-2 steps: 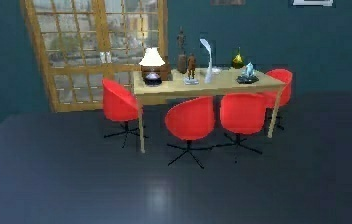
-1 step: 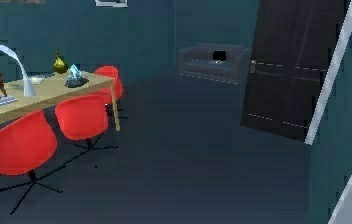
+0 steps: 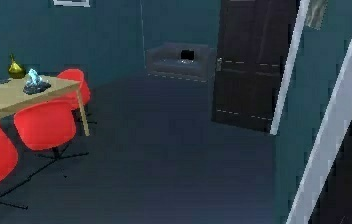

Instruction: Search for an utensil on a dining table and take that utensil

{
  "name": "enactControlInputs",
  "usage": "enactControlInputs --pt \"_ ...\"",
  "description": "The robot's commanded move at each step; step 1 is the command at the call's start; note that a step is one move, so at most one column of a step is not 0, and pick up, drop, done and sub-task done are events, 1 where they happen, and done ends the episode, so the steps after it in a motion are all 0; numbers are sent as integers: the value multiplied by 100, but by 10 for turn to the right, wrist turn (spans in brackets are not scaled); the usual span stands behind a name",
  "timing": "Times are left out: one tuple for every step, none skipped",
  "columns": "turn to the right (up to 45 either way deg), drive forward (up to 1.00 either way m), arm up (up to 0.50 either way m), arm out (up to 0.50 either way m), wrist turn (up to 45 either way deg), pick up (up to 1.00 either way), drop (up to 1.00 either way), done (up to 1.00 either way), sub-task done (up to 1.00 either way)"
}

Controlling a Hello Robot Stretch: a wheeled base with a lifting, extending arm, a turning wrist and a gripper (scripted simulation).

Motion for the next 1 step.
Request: enactControlInputs --pt "30 0 0 0 0 0 0 0 0"
